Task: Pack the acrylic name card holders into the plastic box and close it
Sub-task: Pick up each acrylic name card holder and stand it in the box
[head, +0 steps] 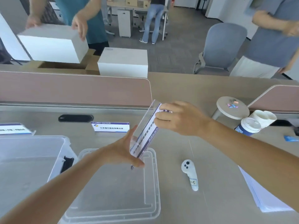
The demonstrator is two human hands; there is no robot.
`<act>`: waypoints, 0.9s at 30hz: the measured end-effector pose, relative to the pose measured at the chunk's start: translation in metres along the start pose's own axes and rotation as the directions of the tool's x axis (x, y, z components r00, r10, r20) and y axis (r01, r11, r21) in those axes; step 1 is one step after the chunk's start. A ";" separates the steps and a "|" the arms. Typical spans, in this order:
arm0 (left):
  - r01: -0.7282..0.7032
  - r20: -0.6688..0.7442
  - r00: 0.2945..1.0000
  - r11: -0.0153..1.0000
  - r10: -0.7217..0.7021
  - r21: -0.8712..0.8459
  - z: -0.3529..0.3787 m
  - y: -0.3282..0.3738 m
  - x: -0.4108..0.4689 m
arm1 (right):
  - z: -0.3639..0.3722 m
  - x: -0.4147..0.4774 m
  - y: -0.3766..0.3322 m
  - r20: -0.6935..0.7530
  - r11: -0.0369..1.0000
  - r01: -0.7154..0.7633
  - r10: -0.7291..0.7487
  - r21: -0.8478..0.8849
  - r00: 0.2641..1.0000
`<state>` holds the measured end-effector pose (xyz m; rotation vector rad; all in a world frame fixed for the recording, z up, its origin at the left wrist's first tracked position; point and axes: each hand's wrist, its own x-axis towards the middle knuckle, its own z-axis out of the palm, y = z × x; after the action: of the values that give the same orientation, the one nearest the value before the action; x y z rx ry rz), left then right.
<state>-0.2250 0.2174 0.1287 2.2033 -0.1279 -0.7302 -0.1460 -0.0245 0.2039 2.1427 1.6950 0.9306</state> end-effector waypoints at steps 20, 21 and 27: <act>-0.058 -0.373 0.914 0.860 -0.159 -0.507 -0.088 -0.188 -0.241 | -0.009 0.338 -0.166 0.588 -0.153 -0.579 0.391 0.800 0.708; -0.033 -0.398 0.899 0.877 -0.184 -0.480 -0.093 -0.197 -0.246 | 0.004 0.349 -0.173 0.584 -0.135 -0.583 0.391 0.801 0.711; 0.277 -0.638 0.708 0.950 -0.303 -0.144 -0.111 -0.228 -0.261 | 0.060 0.415 -0.227 0.584 -0.112 -0.588 0.360 0.801 0.728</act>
<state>-0.4137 0.5286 0.1427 2.3361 0.6034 -0.0688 -0.2363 0.4424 0.1652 3.7266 1.4733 -0.8696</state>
